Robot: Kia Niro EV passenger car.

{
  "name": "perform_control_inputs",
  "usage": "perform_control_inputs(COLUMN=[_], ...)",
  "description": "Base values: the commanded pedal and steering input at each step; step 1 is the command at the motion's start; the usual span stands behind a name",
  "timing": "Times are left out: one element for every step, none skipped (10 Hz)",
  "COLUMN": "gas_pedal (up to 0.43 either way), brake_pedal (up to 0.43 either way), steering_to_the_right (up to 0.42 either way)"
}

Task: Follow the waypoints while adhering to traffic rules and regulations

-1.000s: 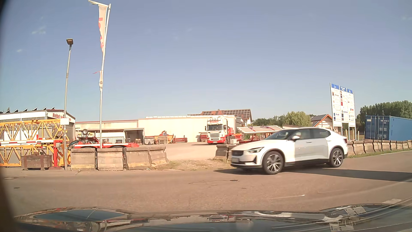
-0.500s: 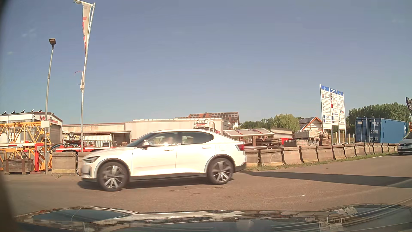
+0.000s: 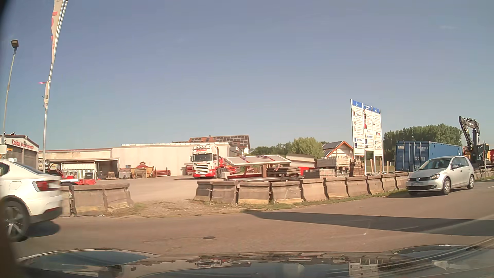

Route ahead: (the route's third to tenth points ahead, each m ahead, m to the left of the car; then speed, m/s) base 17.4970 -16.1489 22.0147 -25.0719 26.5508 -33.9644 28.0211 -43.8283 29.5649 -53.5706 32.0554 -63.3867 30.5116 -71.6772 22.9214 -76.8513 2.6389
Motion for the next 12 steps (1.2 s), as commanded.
perform_control_inputs(gas_pedal=[0.358, 0.358, 0.358, 0.358, 0.358, 0.350, 0.319, 0.299, 0.280, 0.268, 0.268, 0.240], brake_pedal=[0.000, 0.000, 0.000, 0.000, 0.000, 0.000, 0.000, 0.000, 0.000, 0.000, 0.000, 0.000], steering_to_the_right=[0.509, 0.523, 0.542, 0.549, 0.549, 0.545, 0.539, 0.528, 0.503, 0.466, 0.438, 0.409])
